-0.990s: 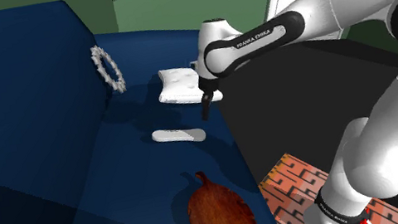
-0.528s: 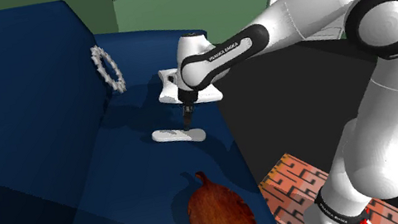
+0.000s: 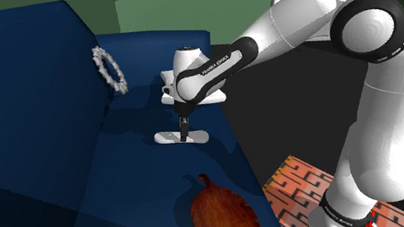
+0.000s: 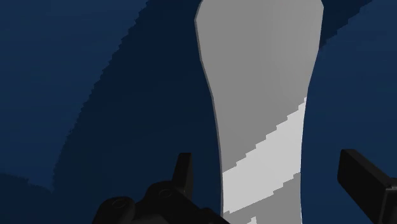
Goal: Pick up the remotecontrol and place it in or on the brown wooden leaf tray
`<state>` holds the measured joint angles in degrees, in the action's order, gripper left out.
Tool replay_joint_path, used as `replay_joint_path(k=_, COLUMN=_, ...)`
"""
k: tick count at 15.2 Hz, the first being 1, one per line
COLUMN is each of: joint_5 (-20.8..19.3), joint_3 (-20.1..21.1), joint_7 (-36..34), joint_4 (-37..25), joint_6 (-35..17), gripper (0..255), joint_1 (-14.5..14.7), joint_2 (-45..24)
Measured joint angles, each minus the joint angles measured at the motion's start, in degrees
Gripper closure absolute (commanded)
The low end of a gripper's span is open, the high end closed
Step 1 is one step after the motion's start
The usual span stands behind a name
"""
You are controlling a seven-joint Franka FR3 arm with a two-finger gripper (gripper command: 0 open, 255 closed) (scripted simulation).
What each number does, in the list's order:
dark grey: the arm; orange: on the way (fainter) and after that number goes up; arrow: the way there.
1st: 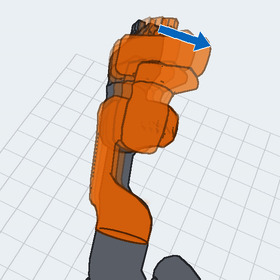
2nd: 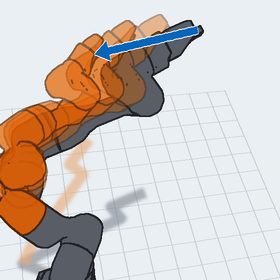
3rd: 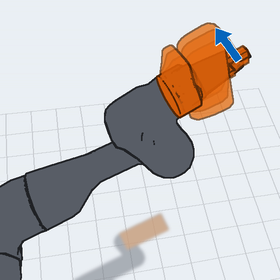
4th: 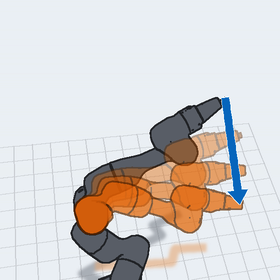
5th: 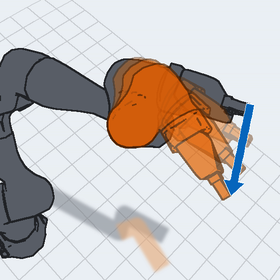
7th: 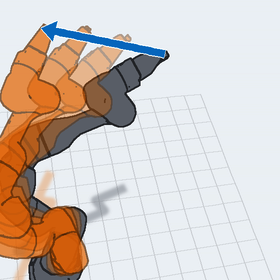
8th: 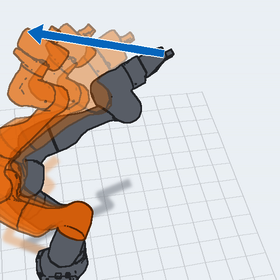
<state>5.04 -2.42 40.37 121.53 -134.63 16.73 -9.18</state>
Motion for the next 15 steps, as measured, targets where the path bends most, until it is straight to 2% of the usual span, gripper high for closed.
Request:
replay_joint_path(k=8, joint_5=0.23, joint_3=0.04, joint_7=0.29, joint_4=0.60, joint_6=-1.82, gripper=0, joint_1=-0.05, joint_2=-1.20)
replay_joint_path(k=9, joint_5=0.23, joint_3=0.04, joint_7=0.29, joint_4=0.60, joint_6=-1.82, gripper=255, joint_1=-0.05, joint_2=-1.20)
replay_joint_path(k=15, joint_5=0.23, joint_3=0.04, joint_7=0.29, joint_4=0.63, joint_6=-1.82, gripper=255, joint_1=-0.04, joint_2=-1.20)
